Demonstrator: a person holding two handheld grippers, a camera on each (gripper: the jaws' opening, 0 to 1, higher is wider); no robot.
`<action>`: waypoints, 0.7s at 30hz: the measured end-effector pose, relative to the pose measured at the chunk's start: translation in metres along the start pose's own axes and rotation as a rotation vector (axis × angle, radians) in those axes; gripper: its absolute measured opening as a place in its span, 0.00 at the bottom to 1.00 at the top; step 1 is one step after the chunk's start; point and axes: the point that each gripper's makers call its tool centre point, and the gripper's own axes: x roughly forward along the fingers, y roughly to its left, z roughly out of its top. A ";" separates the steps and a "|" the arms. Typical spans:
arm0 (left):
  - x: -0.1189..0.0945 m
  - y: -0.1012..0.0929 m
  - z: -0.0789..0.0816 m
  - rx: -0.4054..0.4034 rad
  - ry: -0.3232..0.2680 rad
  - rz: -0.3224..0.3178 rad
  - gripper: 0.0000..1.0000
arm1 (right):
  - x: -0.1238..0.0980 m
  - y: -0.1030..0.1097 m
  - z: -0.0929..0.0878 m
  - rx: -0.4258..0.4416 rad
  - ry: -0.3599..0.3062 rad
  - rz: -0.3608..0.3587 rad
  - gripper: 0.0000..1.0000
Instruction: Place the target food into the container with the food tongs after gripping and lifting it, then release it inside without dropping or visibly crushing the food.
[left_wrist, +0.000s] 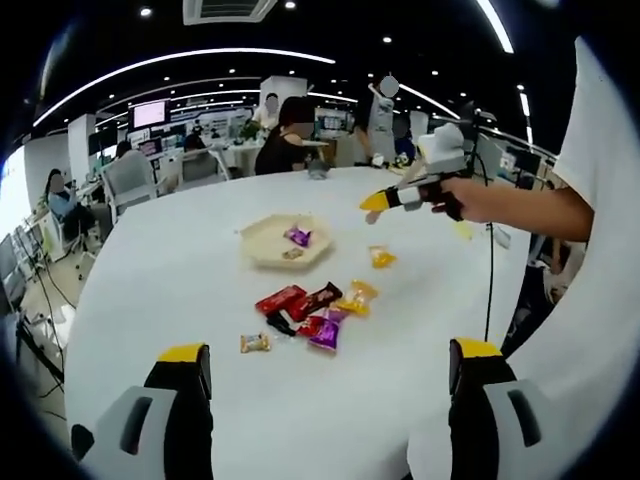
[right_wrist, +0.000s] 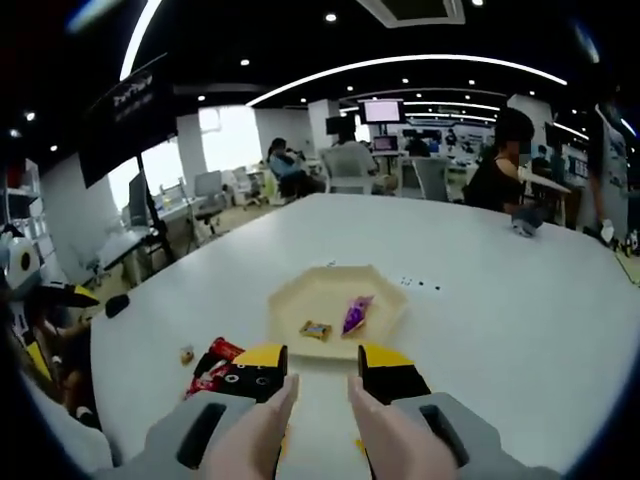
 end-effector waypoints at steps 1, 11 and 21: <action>0.001 0.000 -0.001 -0.002 0.001 0.000 0.99 | -0.001 0.000 -0.001 -0.001 0.002 -0.002 0.27; 0.015 -0.005 -0.003 0.004 0.028 -0.044 0.99 | -0.024 -0.013 -0.018 0.035 0.028 -0.060 0.26; 0.016 -0.008 0.002 0.028 0.044 -0.071 0.99 | -0.040 -0.020 -0.034 0.146 0.027 -0.081 0.23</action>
